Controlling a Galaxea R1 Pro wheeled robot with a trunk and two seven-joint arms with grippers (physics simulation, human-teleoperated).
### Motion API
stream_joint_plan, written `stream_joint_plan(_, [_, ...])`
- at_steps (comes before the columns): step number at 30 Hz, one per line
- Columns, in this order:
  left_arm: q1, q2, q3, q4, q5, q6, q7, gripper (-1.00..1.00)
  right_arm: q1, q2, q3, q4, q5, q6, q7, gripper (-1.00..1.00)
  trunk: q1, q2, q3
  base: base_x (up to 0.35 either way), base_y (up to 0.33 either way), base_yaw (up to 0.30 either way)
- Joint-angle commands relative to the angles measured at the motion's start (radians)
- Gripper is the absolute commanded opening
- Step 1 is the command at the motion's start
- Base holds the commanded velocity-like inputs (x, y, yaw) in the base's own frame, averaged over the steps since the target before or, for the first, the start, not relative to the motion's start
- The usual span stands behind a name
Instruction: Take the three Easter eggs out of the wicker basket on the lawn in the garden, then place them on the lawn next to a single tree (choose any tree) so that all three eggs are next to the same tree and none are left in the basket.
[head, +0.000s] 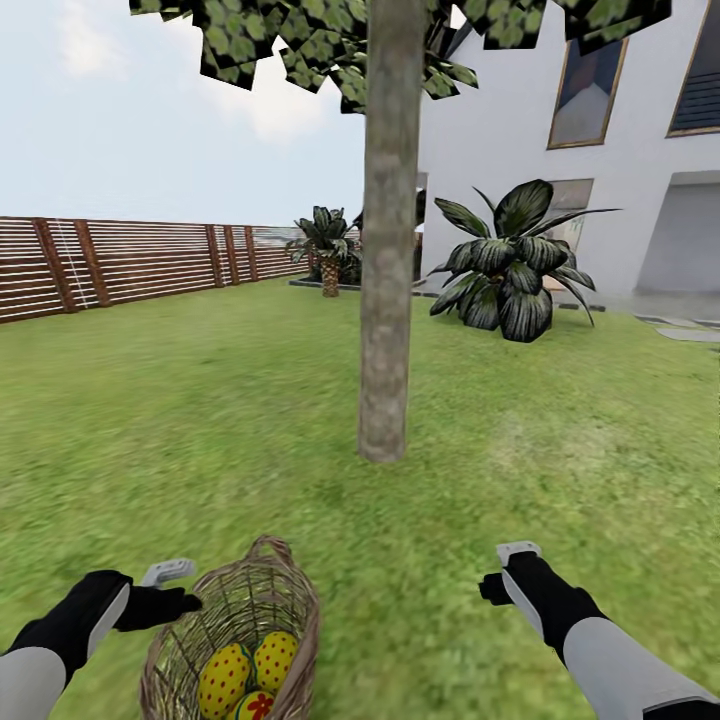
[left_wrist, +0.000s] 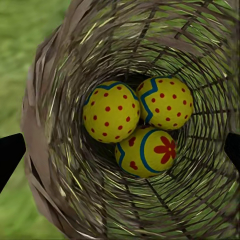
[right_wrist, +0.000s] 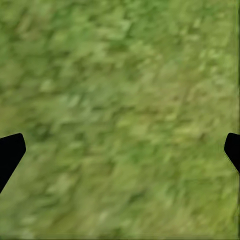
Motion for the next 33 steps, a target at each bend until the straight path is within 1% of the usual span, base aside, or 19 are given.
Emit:
stream_joint_plan(1, [0.000, 0.000, 0.001, -0.002, 0.009, 0.009, 0.002, 1.00, 0.000, -0.001, 0.008, -0.002, -0.011, 0.004, -0.007, 1.00, 0.000, 0.000, -0.001, 0.000, -0.270, 0.000])
stream_joint_plan(10, [0.000, -0.002, 0.001, -0.001, 0.010, 0.009, 0.003, 1.00, 0.000, 0.000, 0.008, -0.002, -0.009, 0.004, -0.008, 1.00, 0.000, 0.000, -0.001, 0.002, -0.303, 0.000])
stream_joint_plan(12, [0.000, 0.001, 0.002, -0.001, 0.010, 0.010, 0.003, 1.00, 0.000, 0.000, 0.008, -0.001, -0.009, 0.004, -0.007, 1.00, 0.000, 0.000, -0.001, 0.005, -0.151, 0.000])
stream_joint_plan(15, [0.000, 0.015, 0.005, 0.000, 0.011, 0.011, 0.002, 1.00, 0.000, 0.002, 0.008, -0.001, -0.008, 0.003, -0.008, 1.00, 0.000, 0.000, -0.001, 0.001, -0.041, 0.000])
stream_joint_plan(16, [0.000, 0.029, 0.005, 0.000, 0.011, 0.011, 0.002, 1.00, 0.000, 0.003, 0.009, -0.001, -0.007, 0.003, -0.008, 1.00, 0.000, 0.000, -0.001, 0.000, -0.010, 0.000])
stream_joint_plan(23, [0.000, 0.051, 0.007, -0.001, 0.011, 0.008, 0.002, 1.00, 0.000, 0.005, 0.009, -0.001, -0.006, 0.003, -0.007, 1.00, 0.000, 0.000, -0.001, 0.000, -0.003, 0.000])
stream_joint_plan(26, [0.000, 0.057, 0.006, -0.001, 0.011, 0.009, 0.001, 1.00, 0.000, 0.005, 0.009, -0.001, -0.006, 0.003, -0.007, 1.00, 0.000, 0.000, -0.001, 0.000, 0.000, 0.000])
stream_joint_plan(33, [0.000, 0.058, 0.005, 0.000, 0.010, 0.009, 0.000, 1.00, 0.000, 0.004, 0.009, -0.001, -0.006, 0.003, -0.007, 1.00, 0.000, 0.000, -0.001, 0.000, 0.000, 0.000])
